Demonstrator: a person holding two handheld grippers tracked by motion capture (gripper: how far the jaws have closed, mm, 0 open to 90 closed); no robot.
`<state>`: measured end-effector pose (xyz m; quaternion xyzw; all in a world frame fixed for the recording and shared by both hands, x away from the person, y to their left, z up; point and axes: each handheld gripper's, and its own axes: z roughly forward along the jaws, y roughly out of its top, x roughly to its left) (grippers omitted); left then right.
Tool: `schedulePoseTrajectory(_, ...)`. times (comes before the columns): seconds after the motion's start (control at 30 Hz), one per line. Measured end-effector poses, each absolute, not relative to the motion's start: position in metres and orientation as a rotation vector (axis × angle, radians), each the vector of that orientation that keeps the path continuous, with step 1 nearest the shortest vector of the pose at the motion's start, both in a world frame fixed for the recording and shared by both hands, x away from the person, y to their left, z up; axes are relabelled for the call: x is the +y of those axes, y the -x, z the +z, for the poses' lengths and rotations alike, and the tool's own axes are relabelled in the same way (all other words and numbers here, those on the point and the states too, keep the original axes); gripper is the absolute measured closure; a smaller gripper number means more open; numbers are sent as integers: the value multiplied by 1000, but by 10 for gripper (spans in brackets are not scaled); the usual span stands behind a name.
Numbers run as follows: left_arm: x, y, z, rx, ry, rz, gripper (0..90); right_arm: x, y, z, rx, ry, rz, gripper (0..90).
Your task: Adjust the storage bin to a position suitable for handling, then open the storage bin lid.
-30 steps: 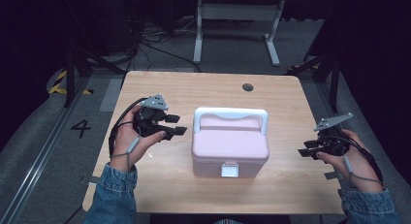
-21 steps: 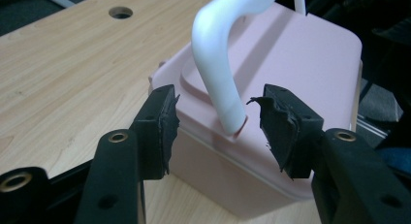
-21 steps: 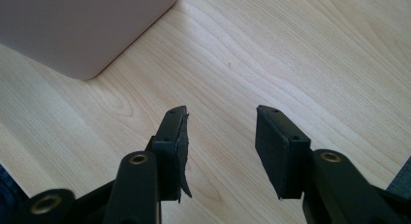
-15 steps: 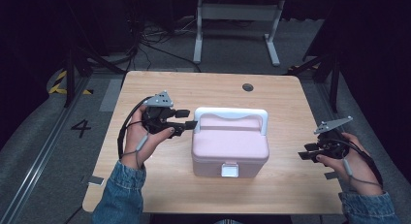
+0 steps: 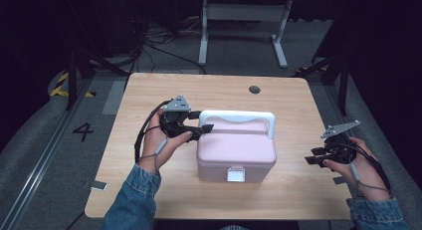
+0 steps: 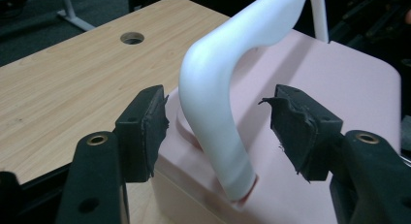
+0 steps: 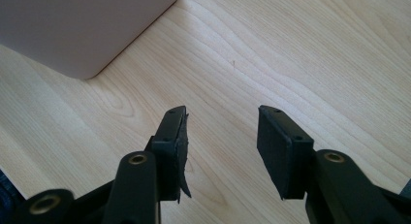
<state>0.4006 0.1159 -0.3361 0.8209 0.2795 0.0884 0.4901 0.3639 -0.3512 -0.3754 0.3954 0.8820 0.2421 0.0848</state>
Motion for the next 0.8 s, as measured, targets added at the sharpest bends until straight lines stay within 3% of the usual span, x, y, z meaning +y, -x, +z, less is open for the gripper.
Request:
schedulePoseTrajectory(0.43,91,-398,-339,727,-1992,412,535,-350,-362,-379,2636,-1183,731,553)
schedulePoseTrajectory(0.53,87,-393,-334,725,-1991,518,593,-351,-361,-378,2634,-1181,740,554)
schedulePoseTrajectory(0.8,88,-392,-330,725,-2010,522,641,-347,-361,-375,2600,-1190,784,584)
